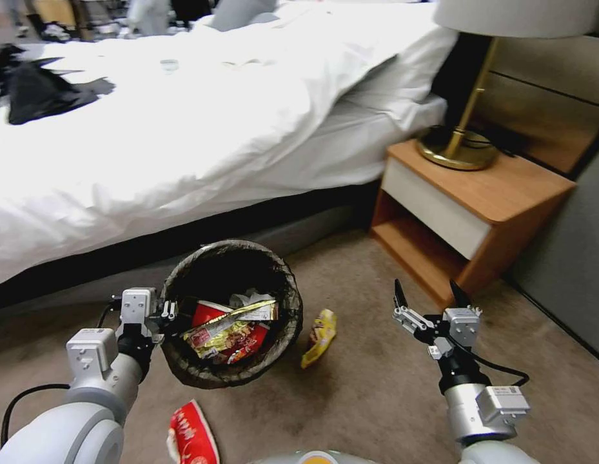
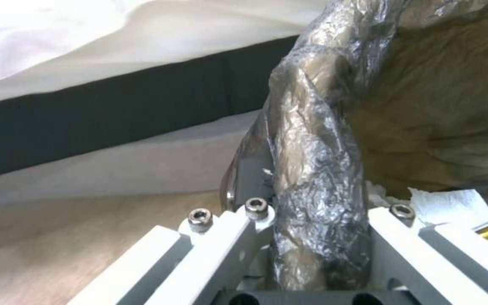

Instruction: Pick up the trash bin, then pick up the garbage from the floor and place it into the trash bin.

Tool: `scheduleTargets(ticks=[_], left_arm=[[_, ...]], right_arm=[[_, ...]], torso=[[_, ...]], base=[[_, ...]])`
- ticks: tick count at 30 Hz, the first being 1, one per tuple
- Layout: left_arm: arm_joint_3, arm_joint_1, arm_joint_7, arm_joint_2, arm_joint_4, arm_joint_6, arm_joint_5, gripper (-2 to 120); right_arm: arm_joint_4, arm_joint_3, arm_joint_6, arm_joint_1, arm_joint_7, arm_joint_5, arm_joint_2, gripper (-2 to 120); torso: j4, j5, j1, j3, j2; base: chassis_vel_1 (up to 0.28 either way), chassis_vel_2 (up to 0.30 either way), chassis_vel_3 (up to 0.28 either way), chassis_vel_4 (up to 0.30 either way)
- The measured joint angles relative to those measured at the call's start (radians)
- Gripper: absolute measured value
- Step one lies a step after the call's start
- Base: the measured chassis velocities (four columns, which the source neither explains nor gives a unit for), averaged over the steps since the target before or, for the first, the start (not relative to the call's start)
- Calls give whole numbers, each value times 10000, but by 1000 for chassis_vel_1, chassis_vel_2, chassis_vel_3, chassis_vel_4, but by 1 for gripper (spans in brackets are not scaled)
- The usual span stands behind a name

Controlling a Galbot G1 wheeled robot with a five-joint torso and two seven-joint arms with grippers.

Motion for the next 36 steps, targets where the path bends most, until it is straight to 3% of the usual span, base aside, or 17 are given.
scheduleTargets(ticks=[10,18,25,28,36], left_arm=[[4,-1,-12,0,0,-80,-39,1],[-5,84,-38,40,0,-143,-53,1],[-41,242,-91,168,0,-142,-115,1],[-70,231,-163,323,0,-138,-199,1],[-96,167,-183,412,0,-122,-239,1]], right_arm=[[-117,-94,-189,140,156,25,11,100],[-671,-626,-1243,936,739,613,-351,100],[-1735,-1391,-2400,2221,1913,1990,-835,100],[-2471,-1849,-3146,3029,2824,3537,-1090,100],[-3273,-2324,-4126,3672,4202,5377,-1242,100]], torso=[[3,0,-1,0,0],[-1,0,0,0,0],[3,0,0,0,0],[2,-1,0,0,0],[1,-1,0,0,0]], base=[[118,126,125,127],[54,46,52,48],[0,0,0,0],[0,0,0,0],[0,0,0,0]])
